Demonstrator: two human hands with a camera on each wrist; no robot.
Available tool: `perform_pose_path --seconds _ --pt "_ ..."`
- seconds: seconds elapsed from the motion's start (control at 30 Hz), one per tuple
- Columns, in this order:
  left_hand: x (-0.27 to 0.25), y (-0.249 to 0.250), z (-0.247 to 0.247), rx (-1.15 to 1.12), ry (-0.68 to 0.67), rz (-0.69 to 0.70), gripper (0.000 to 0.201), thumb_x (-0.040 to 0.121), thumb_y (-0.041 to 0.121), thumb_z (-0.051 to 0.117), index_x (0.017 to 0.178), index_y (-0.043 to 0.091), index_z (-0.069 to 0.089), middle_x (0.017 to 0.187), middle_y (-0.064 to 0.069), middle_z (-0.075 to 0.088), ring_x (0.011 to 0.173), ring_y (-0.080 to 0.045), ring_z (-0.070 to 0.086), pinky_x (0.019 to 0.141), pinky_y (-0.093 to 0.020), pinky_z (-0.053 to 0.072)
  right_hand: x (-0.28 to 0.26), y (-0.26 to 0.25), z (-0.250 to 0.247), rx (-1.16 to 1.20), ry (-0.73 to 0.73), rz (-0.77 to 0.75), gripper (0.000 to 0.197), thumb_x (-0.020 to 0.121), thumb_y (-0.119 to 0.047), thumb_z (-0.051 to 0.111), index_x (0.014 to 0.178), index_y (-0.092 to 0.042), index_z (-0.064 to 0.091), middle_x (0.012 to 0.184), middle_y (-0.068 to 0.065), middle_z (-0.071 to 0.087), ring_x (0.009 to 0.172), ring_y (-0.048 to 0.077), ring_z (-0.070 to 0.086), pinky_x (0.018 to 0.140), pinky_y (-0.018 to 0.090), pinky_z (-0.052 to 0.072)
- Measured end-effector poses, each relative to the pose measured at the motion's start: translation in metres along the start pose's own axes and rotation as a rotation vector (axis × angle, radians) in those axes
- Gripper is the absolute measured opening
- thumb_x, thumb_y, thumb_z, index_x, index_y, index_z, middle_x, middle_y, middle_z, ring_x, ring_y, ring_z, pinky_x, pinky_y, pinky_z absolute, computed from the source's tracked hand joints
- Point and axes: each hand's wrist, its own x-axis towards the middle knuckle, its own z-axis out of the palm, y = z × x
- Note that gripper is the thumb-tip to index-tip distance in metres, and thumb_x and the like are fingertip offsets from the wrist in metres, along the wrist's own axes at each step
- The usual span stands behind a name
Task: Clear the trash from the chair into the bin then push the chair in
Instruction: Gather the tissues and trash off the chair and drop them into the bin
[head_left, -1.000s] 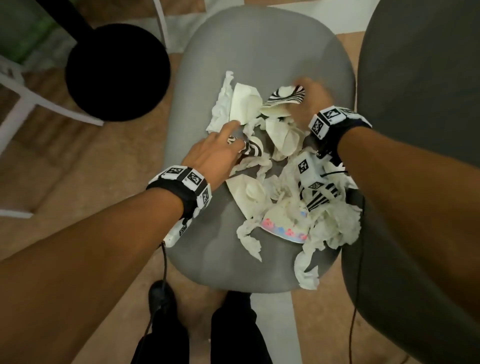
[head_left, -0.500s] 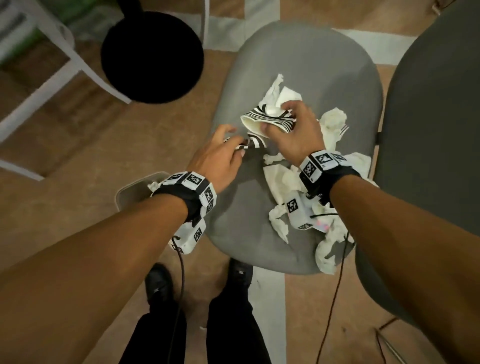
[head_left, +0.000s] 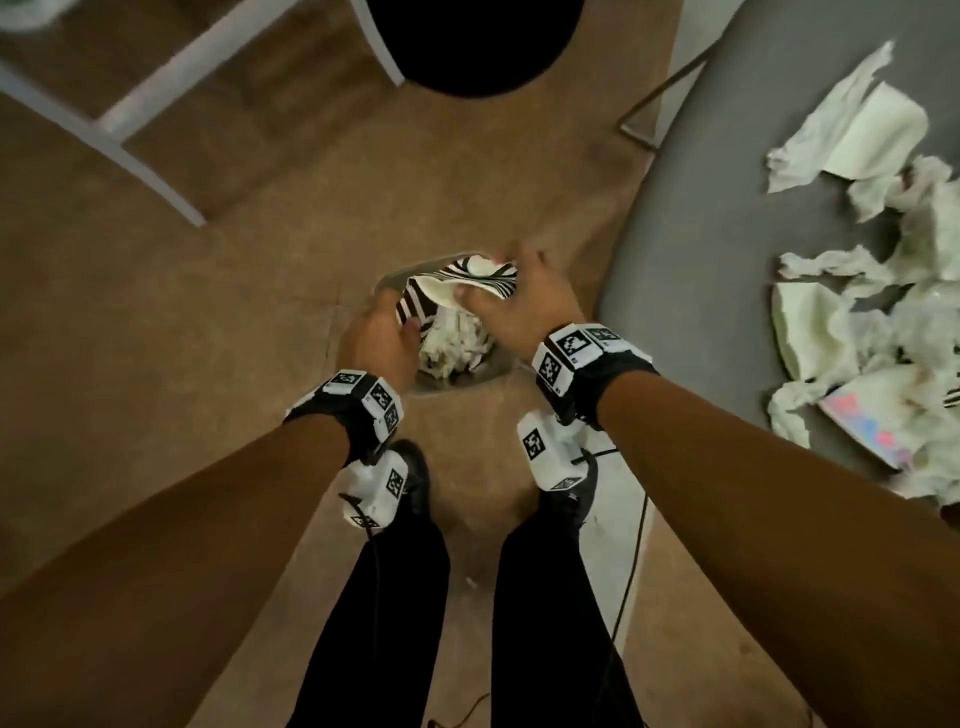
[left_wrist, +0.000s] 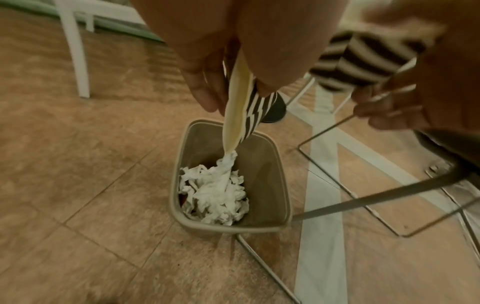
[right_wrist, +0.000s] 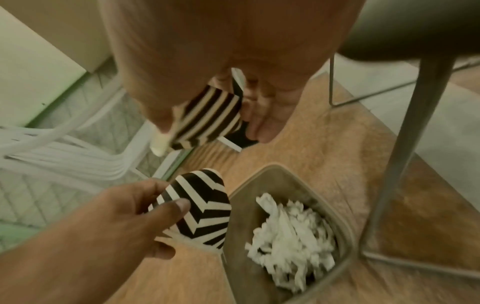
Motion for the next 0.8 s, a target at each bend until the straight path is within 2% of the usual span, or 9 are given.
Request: perform_pose_path --seconds 0.1,0.17,0.23,0.3,0.37,0.47,0.53,0.67,0.8 --pt "0.008 -0.011 0.01 -0.147 -0.046 -0.103 0.035 0.094 0.017 0.054 0.128 0.011 0.053 0.115 -0.012 0.067 0.105 -0.032 0.063 0.086 -0.037 0.051 0.008 0.007 0.033 -0.119 -0.131 0.113 0.091 0.075 -0.062 0.071 0.145 -0.018 0.035 0.142 0.014 0.049 0.129 0.034 0.051 0.1 0.038 0.045" --pt "0.012 -0.013 0.015 -0.249 -0.102 -0.154 0.042 0.093 0.009 0.051 0.135 0.007 0.05 0.118 -0.015 0.066 0.108 -0.032 0.063 0.091 -0.039 0.052 0.008 0.011 0.044 -0.149 -0.199 0.153 0.09 0.08 -0.052 0.071 0.149 -0.015 0.029 0.142 0.016 0.05 0.128 0.036 0.052 0.093 0.035 0.045" --pt "0.015 -0.013 0.014 -0.297 -0.134 -0.162 0.044 0.093 0.004 0.047 0.136 0.005 0.049 0.117 -0.019 0.064 0.107 -0.035 0.063 0.091 -0.044 0.053 0.006 0.015 0.044 -0.173 -0.232 0.15 0.075 0.085 -0.047 0.067 0.145 -0.015 0.037 0.135 0.015 0.057 0.121 0.036 0.058 0.086 0.033 0.046" --pt "0.019 -0.012 0.008 -0.213 -0.154 -0.127 0.038 0.093 0.006 0.048 0.13 0.006 0.055 0.111 -0.017 0.066 0.102 -0.034 0.064 0.087 -0.039 0.054 0.002 0.015 0.032 -0.197 -0.267 0.133 0.054 0.088 -0.046 0.063 0.133 -0.018 0.052 0.118 0.008 0.066 0.11 0.032 0.064 0.077 0.029 0.045" --pt "0.022 -0.003 -0.002 -0.091 -0.182 -0.049 0.032 0.096 0.012 0.045 0.125 0.009 0.058 0.108 -0.014 0.069 0.095 -0.031 0.065 0.079 -0.031 0.051 -0.003 0.014 0.013 -0.16 -0.268 0.133 0.034 0.09 -0.042 0.061 0.116 -0.019 0.063 0.102 0.003 0.066 0.101 0.024 0.065 0.075 0.027 0.044" --pt "0.026 0.028 -0.013 -0.044 -0.218 0.055 0.031 0.096 0.013 0.04 0.122 0.012 0.059 0.099 -0.016 0.07 0.083 -0.03 0.066 0.074 -0.034 0.054 -0.008 0.019 -0.019 -0.016 -0.239 0.127 0.021 0.09 -0.038 0.06 0.085 -0.018 0.062 0.091 0.011 0.072 0.091 0.03 0.069 0.076 0.035 0.054" --pt "0.032 0.058 -0.015 -0.039 -0.215 0.116 0.029 0.098 0.011 0.04 0.119 0.011 0.06 0.096 -0.015 0.07 0.082 -0.03 0.065 0.074 -0.034 0.053 -0.01 0.023 -0.041 0.13 -0.188 0.151 0.024 0.08 -0.041 0.058 0.082 -0.018 0.064 0.086 0.013 0.074 0.085 0.034 0.071 0.082 0.047 0.059" --pt "0.039 0.129 -0.007 -0.033 -0.19 0.212 0.021 0.09 0.013 0.045 0.097 0.027 0.059 0.091 -0.002 0.071 0.085 -0.026 0.066 0.081 -0.037 0.055 -0.005 0.053 -0.088 0.345 -0.049 0.132 0.023 0.062 -0.05 0.053 0.081 -0.046 0.065 0.082 0.003 0.075 0.086 0.03 0.072 0.087 0.053 0.057" --pt "0.037 0.215 0.021 -0.045 -0.18 0.349 0.021 0.087 0.014 0.047 0.099 0.024 0.061 0.089 -0.001 0.071 0.084 -0.028 0.066 0.08 -0.039 0.055 -0.022 0.083 -0.157 0.512 0.145 0.105 0.01 0.081 -0.027 0.057 0.086 -0.031 0.064 0.08 0.006 0.076 0.071 0.022 0.073 0.076 0.047 0.06"
